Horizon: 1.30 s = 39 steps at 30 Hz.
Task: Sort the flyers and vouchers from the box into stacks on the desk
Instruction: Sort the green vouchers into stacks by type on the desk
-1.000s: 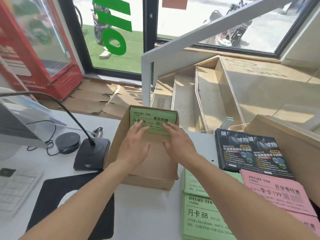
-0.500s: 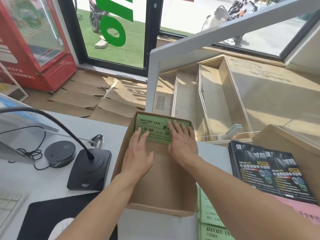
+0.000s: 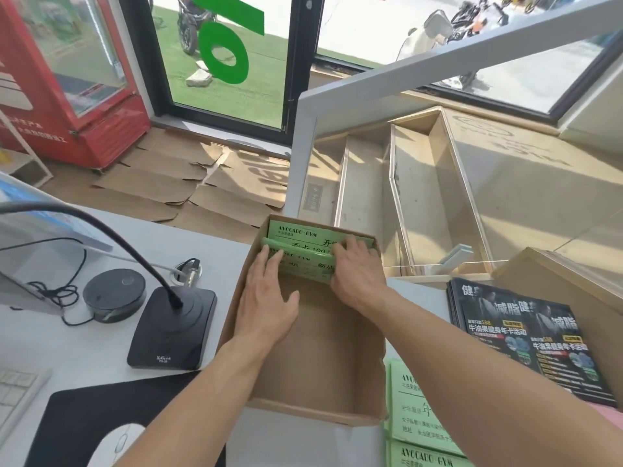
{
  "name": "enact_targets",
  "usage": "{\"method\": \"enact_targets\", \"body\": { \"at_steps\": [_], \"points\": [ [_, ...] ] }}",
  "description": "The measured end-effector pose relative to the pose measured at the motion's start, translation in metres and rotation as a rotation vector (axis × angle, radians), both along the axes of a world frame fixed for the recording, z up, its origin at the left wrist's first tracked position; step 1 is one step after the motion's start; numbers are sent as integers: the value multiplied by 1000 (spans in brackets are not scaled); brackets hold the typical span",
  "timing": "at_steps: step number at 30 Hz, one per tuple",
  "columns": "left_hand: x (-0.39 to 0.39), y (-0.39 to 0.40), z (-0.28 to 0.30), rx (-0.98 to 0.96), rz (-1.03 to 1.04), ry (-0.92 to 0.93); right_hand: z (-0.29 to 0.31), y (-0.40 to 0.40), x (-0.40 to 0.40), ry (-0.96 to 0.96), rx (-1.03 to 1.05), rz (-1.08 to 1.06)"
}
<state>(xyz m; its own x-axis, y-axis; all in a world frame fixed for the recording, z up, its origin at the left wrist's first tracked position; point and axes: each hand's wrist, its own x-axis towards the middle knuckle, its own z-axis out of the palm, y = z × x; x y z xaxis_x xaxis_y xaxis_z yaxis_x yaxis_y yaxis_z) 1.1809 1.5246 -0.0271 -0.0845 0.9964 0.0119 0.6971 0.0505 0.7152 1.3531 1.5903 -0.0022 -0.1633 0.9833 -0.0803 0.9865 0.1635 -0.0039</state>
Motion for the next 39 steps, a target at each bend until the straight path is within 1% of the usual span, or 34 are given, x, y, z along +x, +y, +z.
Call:
{"method": "enact_targets", "body": {
  "at_steps": [2, 3, 5, 8, 10, 11, 13, 15, 16, 17, 20, 22, 28, 33, 37, 39],
  "points": [
    [0, 0, 1, 6, 4, -2, -7, -16, 1, 22, -110, 52],
    [-1, 0, 1, 6, 6, -1, -12, -23, 2, 23, -111, 79],
    [-2, -1, 0, 3, 6, 5, -17, -30, 3, 26, -49, 108],
    [-2, -1, 1, 12, 8, 5, -11, -31, 2, 60, 4, 76],
    [-1, -1, 4, 71, 24, -14, 1, -32, 1, 65, -11, 72],
    [0, -2, 5, 125, 32, -14, 8, -31, 2, 74, -41, 83],
    [0, -3, 7, 220, 34, 16, 24, -29, 7, 75, -183, 142],
    [0, -4, 5, 245, -3, 71, 34, -28, 11, 60, -369, 176],
    [0, -5, 3, 233, -46, 111, 34, -29, 13, 54, -419, 173],
    [1, -6, 2, 218, -96, 163, 31, -31, 13, 39, -405, 172],
    [3, -6, -3, 208, -180, 294, 8, -45, 15, -4, -142, 204],
    [3, -5, -4, 223, -158, 318, -5, -57, 15, 32, -26, 207],
    [1, -6, -6, 234, -174, 321, -17, -86, 19, 49, 205, 192],
    [2, -5, -7, 233, -180, 319, -18, -98, 21, 42, 191, 180],
    [3, -6, -7, 233, -186, 322, -12, -100, 16, 159, 142, 122],
    [3, -7, -7, 224, -189, 324, -10, -101, 13, 178, 146, 113]
  ]
}}
